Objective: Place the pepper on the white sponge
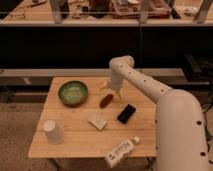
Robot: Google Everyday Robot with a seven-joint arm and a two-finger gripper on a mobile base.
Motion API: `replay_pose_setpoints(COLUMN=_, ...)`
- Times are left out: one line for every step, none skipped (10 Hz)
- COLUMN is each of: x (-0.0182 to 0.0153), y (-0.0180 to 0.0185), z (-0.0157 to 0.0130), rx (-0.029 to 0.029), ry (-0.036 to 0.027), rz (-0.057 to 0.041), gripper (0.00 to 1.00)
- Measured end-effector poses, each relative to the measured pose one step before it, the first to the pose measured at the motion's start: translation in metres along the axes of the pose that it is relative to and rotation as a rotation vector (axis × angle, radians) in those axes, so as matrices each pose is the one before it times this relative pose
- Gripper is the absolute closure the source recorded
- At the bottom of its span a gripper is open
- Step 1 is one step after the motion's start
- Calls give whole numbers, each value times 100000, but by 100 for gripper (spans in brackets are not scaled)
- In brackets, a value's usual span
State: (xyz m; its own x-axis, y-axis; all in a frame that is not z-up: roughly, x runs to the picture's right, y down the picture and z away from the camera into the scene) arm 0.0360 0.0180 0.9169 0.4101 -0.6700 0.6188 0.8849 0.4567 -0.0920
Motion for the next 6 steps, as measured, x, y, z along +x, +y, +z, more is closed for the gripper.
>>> replay_pose_setpoints(x=330, y=-800, z=36, rx=593, ry=384, rz=-99, gripper=20)
replay_pose_setpoints(x=687, y=-1037, z=393, rx=77, ry=572, rz=23, gripper=20)
replay_pose_setpoints(x=516, y=-878, z=990, rx=-1416, ry=647, rz=-441, gripper=20)
replay_pose_setpoints(x=90, y=-141, z=1145, rx=-2742, ry=757, rz=-291, gripper=20)
replay_pose_setpoints(x=120, y=315, z=824, rx=-3986, ry=893, rz=741, gripper=20)
replay_pose_setpoints(x=17, y=272, z=787, rx=-4960, ry=647, rz=524, gripper=20)
